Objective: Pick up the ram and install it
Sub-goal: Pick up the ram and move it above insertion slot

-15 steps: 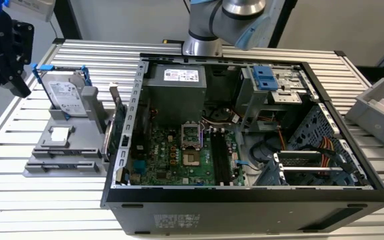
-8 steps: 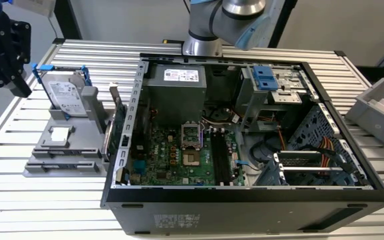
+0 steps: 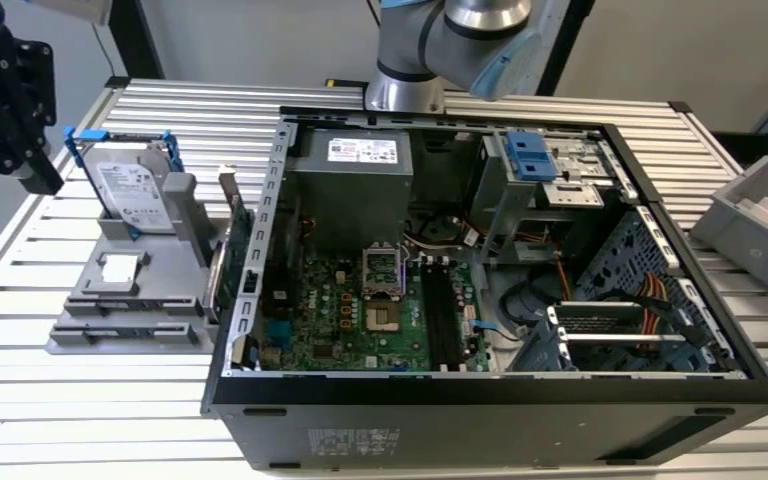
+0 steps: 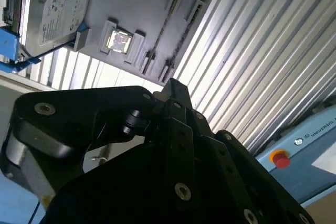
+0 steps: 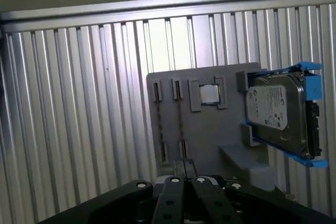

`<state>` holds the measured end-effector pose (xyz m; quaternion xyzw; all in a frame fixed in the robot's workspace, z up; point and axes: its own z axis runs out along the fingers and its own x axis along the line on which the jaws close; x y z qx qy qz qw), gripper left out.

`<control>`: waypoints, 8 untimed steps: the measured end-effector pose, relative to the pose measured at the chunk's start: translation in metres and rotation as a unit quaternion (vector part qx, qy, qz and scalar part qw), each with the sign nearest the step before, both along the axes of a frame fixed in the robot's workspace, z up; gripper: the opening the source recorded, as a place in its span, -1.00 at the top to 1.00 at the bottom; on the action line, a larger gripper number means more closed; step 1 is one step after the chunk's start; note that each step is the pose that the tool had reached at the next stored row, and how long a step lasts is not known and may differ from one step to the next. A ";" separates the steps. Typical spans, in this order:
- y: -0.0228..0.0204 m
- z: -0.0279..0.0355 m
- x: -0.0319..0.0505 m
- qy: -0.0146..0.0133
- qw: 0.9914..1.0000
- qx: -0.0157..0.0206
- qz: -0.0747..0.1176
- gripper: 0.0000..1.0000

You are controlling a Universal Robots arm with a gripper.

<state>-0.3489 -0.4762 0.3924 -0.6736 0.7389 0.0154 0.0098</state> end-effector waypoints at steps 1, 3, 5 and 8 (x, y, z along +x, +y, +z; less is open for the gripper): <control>0.0000 0.0000 0.0000 0.000 1.000 0.000 0.008 1.00; 0.0000 0.0001 0.0001 0.000 1.000 0.000 0.026 1.00; 0.0000 0.0000 0.0001 0.000 0.999 0.000 0.044 1.00; 0.0000 0.0001 0.0001 0.000 0.998 0.000 0.069 1.00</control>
